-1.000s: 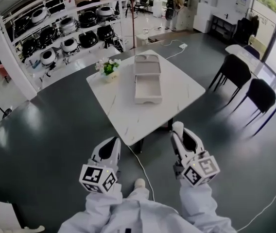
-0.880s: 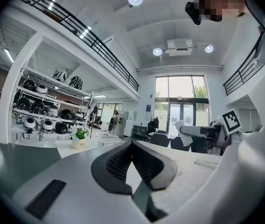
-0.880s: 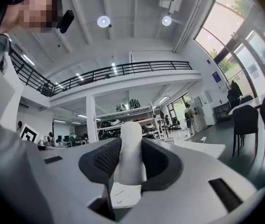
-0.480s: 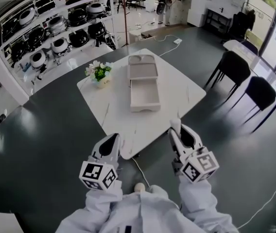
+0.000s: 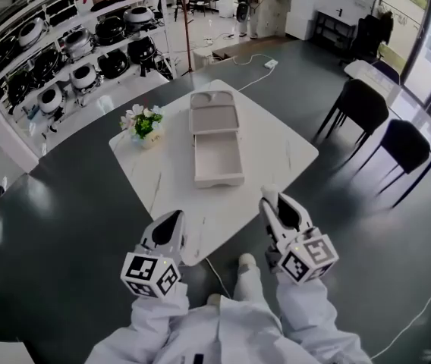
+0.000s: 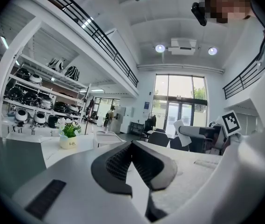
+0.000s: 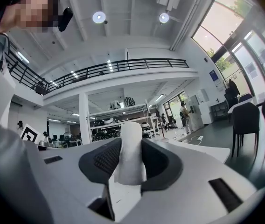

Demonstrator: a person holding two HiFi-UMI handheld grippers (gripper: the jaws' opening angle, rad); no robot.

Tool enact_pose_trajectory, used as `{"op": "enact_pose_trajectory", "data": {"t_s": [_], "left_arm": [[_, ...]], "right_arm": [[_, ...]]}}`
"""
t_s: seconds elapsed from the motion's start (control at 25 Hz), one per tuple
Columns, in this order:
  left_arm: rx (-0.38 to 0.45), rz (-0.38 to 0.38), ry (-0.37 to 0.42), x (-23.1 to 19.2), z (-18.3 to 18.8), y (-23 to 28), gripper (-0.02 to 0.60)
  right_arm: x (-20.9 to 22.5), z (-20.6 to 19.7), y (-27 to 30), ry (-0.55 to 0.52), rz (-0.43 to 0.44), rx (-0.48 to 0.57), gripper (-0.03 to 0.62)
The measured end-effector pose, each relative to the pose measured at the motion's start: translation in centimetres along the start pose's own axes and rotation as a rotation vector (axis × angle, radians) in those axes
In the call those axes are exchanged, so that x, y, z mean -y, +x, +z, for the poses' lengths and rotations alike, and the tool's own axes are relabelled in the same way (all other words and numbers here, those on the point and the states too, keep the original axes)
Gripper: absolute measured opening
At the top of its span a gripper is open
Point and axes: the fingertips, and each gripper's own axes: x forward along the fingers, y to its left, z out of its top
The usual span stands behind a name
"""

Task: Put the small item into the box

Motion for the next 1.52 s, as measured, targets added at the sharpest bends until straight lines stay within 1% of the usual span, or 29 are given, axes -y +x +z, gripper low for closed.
{"op": "enact_pose_trajectory", "data": {"t_s": [0.16, 0.48, 0.72, 0.88, 1.24, 1.36, 1.52], "left_arm": [[0.002, 0.033, -0.021, -1.5, 0.1, 3.1, -0.002], [-0.007, 0.107, -0.077, -3.1, -0.2, 10.2, -0.002], [-0.005, 0.181, -0.087, -4.1, 0.2, 14.0, -0.002], [-0.004, 0.236, -0.101, -4.7, 0.3, 15.8, -0.002], [0.007, 0.365, -0.128, -6.8, -0.6, 17.9, -0.002], [-0.001, 0.394, -0.127, -7.7, -0.9, 18.3, -0.002], [-0.026, 0.424, -0.144, -8.7, -1.6, 18.2, -0.002]], "right_arm": [[2.4, -0.2, 3.2, 0.011, 0.025, -0.017, 0.113], [8.3, 0.5, 9.6, -0.004, 0.098, -0.069, 0.113], [10.9, 0.5, 13.7, -0.027, 0.180, -0.112, 0.114], [12.3, 0.1, 16.1, -0.045, 0.250, -0.151, 0.114], [13.5, -1.7, 21.3, -0.107, 0.410, -0.229, 0.114], [13.4, -2.6, 22.9, -0.138, 0.451, -0.250, 0.114], [12.5, -4.3, 24.7, -0.181, 0.502, -0.304, 0.114]]}}
